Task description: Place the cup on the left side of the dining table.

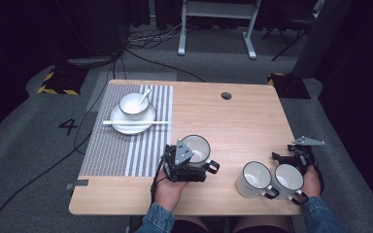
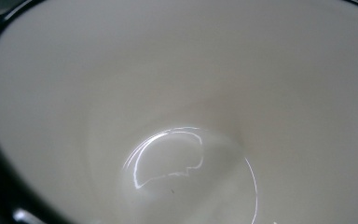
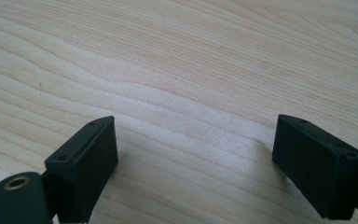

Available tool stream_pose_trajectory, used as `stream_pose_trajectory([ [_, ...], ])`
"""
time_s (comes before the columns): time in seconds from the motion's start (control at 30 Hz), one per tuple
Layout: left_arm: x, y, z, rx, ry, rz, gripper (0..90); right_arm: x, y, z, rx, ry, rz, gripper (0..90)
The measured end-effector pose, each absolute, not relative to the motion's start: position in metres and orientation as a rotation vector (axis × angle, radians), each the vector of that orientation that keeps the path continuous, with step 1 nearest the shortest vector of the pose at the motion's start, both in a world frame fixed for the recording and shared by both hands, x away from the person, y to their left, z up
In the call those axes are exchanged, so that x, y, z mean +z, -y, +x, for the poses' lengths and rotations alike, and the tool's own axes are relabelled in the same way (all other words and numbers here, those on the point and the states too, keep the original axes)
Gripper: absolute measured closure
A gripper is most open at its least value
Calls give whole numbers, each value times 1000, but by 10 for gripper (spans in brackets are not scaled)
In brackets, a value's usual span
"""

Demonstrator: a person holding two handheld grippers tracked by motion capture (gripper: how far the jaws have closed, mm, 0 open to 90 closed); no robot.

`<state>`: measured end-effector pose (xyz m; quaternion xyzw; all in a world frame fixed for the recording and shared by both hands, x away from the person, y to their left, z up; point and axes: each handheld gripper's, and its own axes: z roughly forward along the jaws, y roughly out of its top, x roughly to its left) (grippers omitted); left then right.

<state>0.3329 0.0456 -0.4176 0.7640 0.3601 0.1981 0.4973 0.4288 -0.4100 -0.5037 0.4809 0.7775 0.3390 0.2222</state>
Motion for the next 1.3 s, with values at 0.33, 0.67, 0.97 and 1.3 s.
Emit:
stream_pose_trajectory([
  [0.33, -413, -69, 343, 526, -906, 1864, 28, -504, 410, 429, 937, -2148, 1329, 140],
  [0.67, -414, -98, 356, 563, -958, 1857, 29, -504, 410, 429, 937, -2148, 1330, 140],
  [0.97, -416, -131, 362, 568, -1032, 1833, 29, -504, 410, 429, 938, -2146, 1333, 140],
  [1.3, -419, -163, 367, 612, -1111, 1806, 29, -504, 410, 429, 938, -2149, 1332, 140],
])
